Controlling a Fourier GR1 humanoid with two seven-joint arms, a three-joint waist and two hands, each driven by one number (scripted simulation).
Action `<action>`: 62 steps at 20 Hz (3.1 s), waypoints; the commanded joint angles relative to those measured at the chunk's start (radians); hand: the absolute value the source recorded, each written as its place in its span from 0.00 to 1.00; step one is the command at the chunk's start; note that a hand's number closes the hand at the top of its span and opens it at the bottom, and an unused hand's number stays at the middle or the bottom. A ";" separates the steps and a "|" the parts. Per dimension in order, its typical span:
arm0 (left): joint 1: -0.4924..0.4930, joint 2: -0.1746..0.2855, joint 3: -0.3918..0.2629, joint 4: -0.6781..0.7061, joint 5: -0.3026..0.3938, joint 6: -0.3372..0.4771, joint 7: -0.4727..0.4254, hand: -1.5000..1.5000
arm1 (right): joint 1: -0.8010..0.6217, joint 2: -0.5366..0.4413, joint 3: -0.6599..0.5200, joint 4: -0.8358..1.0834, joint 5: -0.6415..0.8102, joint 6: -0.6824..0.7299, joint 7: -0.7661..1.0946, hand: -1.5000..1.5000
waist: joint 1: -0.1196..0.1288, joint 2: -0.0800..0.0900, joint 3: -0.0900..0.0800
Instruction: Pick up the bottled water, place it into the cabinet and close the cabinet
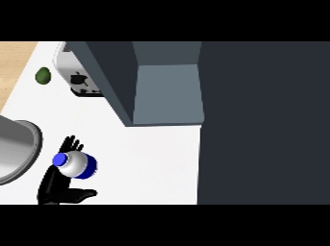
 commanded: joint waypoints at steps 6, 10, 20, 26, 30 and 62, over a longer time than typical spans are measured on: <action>-0.078 -0.011 0.042 0.178 0.049 -0.046 -0.100 1.00 | 0.037 -0.012 -0.010 -0.111 -0.049 0.004 0.033 0.00 | -0.002 0.005 -0.006; -0.110 -0.017 0.047 0.187 0.075 -0.065 -0.081 1.00 | 0.025 -0.008 0.003 -0.077 -0.009 0.004 0.019 0.00 | -0.003 0.004 -0.006; -0.048 -0.134 -0.032 0.123 0.075 0.112 -0.256 1.00 | 0.026 -0.012 -0.023 -0.073 -0.060 0.013 0.004 0.00 | 0.006 0.002 -0.005; -0.100 -0.136 -0.134 0.064 0.157 0.124 -0.189 1.00 | 0.028 -0.005 0.007 -0.068 -0.029 0.006 0.016 0.00 | 0.007 -0.002 -0.004; -0.104 -0.138 -0.220 -0.024 0.268 0.148 -0.053 1.00 | -0.014 0.008 -0.022 0.005 -0.051 0.002 -0.015 0.00 | 0.018 -0.004 -0.002; -0.738 -0.139 -0.722 -0.045 0.567 1.006 0.337 1.00 | -0.142 0.006 -0.141 0.011 -0.135 0.024 0.060 0.00 | -0.028 0.015 -0.004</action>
